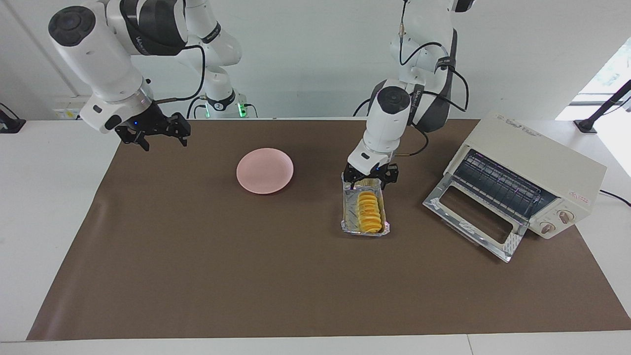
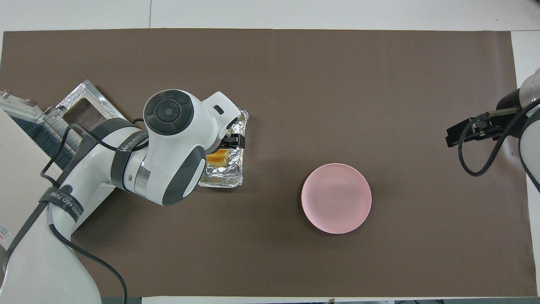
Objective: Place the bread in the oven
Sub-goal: 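Grasp the foil tray with the left gripper while the right gripper retracts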
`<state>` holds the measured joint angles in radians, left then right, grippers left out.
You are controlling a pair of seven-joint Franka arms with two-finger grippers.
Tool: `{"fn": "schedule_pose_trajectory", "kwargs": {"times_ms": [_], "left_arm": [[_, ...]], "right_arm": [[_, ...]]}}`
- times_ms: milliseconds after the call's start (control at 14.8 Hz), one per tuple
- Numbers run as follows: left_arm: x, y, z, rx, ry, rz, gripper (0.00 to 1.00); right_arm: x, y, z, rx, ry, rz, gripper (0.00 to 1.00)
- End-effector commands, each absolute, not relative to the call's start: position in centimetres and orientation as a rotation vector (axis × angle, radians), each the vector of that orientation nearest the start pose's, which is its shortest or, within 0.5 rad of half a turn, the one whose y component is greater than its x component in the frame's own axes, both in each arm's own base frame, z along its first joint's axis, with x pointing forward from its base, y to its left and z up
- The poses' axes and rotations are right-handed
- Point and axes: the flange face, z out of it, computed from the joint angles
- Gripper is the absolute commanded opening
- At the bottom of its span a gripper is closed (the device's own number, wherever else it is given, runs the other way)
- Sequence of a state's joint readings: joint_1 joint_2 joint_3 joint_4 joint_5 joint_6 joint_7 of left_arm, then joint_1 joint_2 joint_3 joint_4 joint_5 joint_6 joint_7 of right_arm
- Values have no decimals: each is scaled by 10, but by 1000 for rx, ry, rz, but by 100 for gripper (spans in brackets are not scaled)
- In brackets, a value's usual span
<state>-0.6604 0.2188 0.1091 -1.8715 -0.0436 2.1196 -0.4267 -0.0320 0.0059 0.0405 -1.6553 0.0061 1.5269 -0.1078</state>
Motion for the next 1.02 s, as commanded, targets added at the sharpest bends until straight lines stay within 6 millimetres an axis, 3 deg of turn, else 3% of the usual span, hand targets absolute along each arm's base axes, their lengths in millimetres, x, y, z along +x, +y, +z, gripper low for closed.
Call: {"fn": "schedule_pose_trajectory", "kwargs": {"times_ms": [0,136,271,475,814,949], "left_arm": [[505,-347,388,-3175,176,-55,97],[506,-353,365,-3165,163,-43,91],[504,-363,356,-3164,136,-43,67],[504,-367,349,-3161,141,-45,51],[508,-371,333,-3158,137,-52,46],[507,-375,328,-3162,103,-62,39]], "right_arm": [[529,-11,573,-3149,-106,178,100],[529,-15,574,-3150,-47,175,100],[529,-14,577,-3152,-42,166,100],[525,-12,588,-3155,-44,137,100],[528,-12,610,-3161,-54,58,100],[528,-12,613,-3161,-54,52,100]]}}
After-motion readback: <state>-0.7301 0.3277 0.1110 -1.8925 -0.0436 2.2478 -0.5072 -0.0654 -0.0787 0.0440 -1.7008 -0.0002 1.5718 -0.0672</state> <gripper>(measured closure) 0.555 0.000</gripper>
